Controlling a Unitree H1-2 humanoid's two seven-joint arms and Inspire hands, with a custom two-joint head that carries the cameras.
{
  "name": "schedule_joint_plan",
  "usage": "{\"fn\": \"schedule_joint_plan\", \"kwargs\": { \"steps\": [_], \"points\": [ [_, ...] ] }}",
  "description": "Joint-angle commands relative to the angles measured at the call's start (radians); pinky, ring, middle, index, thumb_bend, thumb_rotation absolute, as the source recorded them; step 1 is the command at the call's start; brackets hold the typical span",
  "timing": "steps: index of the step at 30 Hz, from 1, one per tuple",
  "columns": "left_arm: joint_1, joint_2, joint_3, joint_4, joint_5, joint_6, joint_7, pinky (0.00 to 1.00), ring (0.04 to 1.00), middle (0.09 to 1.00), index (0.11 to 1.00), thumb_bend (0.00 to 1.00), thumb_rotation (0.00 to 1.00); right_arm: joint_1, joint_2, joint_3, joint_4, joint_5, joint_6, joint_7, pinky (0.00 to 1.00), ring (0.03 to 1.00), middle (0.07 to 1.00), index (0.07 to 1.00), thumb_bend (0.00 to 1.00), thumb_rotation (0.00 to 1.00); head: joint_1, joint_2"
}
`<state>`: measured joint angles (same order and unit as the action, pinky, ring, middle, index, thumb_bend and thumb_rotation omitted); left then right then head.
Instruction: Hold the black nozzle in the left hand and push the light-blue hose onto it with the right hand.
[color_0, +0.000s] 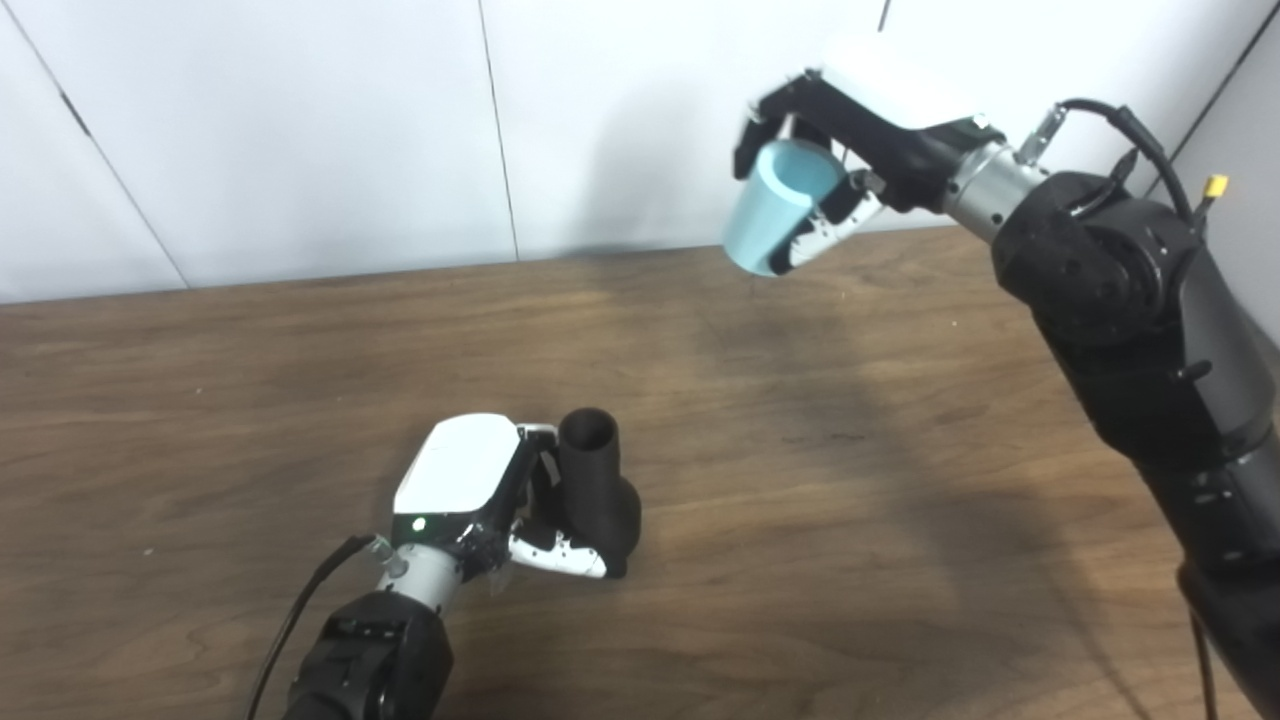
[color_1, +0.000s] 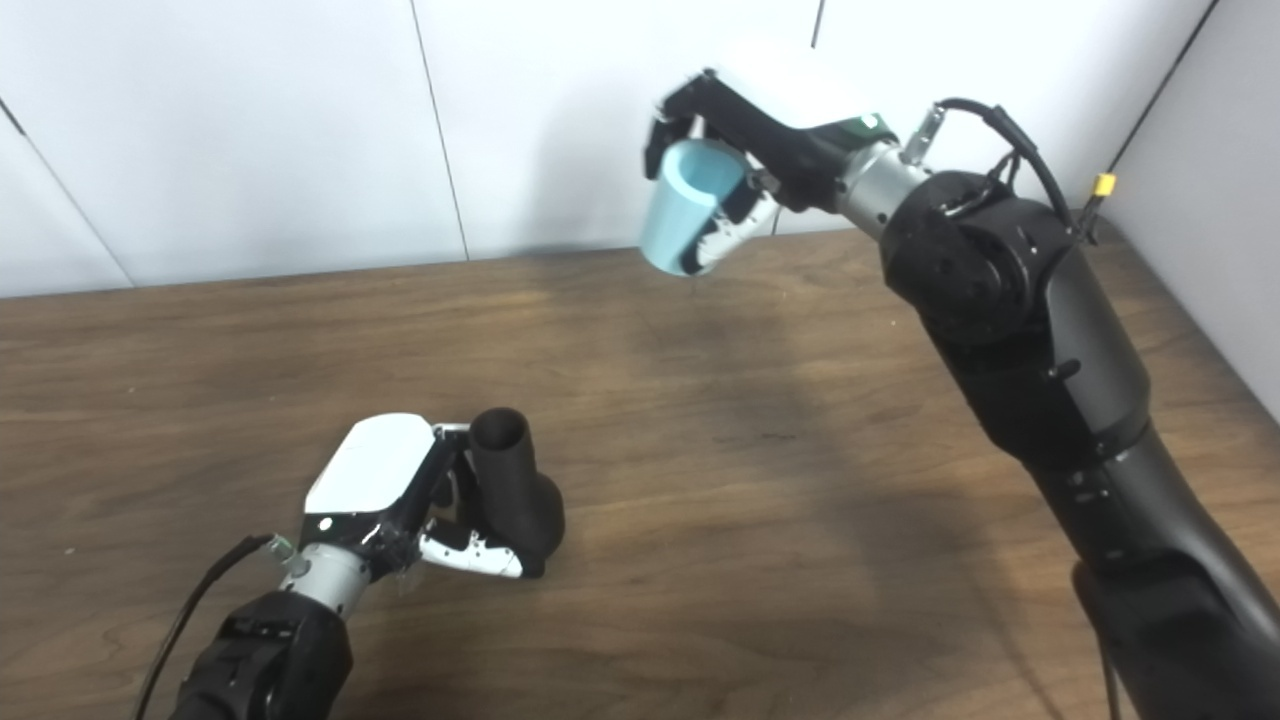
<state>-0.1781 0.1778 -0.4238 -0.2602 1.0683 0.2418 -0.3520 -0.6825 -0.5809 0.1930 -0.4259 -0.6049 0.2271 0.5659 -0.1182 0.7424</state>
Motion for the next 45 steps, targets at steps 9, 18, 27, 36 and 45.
{"fn": "schedule_joint_plan", "kwargs": {
  "steps": [9, 18, 27, 36, 45],
  "points": [
    [0.004, -0.025, -0.025, 0.017, 0.019, 0.005, -0.019, 0.38, 0.434, 0.471, 0.482, 0.50, 0.00, -0.113, 0.072, 0.027, -0.110, 0.068, 0.000, 0.085, 0.49, 0.371, 0.492, 0.514, 0.52, 0.00, 0.029, 0.006],
    [-0.007, -0.037, -0.037, 0.016, 0.044, 0.023, -0.044, 0.40, 0.449, 0.487, 0.480, 0.50, 0.00, -0.105, 0.110, 0.067, -0.132, 0.084, 0.018, 0.143, 0.67, 0.388, 0.476, 0.527, 0.52, 0.00, 0.041, 0.013],
    [-0.009, -0.039, -0.038, 0.020, 0.048, 0.022, -0.043, 0.40, 0.446, 0.476, 0.483, 0.51, 0.00, -0.070, 0.118, 0.104, -0.126, 0.093, 0.075, 0.200, 0.37, 0.384, 0.496, 0.511, 0.52, 0.00, 0.039, 0.015],
    [-0.014, -0.042, -0.043, 0.014, 0.061, 0.031, -0.059, 0.40, 0.445, 0.492, 0.479, 0.50, 0.00, -0.044, 0.123, 0.124, -0.090, 0.093, 0.010, 0.184, 0.37, 0.388, 0.521, 0.488, 0.52, 0.00, 0.041, 0.021],
    [-0.016, -0.048, -0.040, 0.010, 0.065, 0.036, -0.069, 0.40, 0.449, 0.485, 0.480, 0.50, 0.00, -0.041, 0.129, 0.137, -0.083, 0.103, 0.013, 0.196, 0.36, 0.378, 0.510, 0.494, 0.52, 0.00, 0.040, 0.025]
  ]
}}
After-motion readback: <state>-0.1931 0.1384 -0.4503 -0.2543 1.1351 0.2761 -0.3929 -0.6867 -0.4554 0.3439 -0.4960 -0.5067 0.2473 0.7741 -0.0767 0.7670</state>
